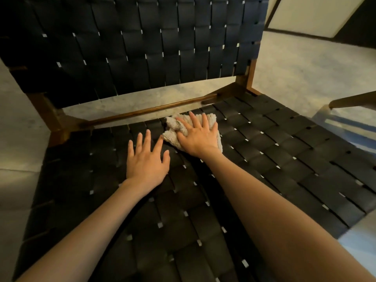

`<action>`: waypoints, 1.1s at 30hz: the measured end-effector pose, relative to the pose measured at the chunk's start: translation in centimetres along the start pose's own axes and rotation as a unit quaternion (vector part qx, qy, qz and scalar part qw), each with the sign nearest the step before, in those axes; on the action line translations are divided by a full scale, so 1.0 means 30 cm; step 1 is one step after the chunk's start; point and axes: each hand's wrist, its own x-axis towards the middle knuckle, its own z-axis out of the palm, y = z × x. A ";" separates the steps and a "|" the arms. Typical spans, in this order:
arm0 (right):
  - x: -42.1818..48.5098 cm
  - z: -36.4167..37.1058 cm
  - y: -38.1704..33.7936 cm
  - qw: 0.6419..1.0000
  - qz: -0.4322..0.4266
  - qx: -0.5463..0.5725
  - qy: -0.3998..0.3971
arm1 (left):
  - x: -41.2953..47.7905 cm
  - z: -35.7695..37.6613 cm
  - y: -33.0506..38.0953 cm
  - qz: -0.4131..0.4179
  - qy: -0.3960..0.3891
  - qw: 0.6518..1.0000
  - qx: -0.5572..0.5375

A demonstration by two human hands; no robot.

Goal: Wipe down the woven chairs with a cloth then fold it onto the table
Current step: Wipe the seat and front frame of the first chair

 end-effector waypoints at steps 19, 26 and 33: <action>-0.139 -0.074 0.074 1.000 -0.001 0.007 -0.027 | 0.016 -0.004 0.029 -0.007 -0.010 1.000 0.005; -0.492 -0.147 0.125 0.996 0.066 -0.005 -0.055 | -0.085 -0.047 0.135 -0.004 -0.094 0.995 -0.022; -0.776 -0.224 0.140 0.982 0.183 -0.046 0.014 | -0.196 -0.079 0.274 0.036 -0.145 0.987 -0.051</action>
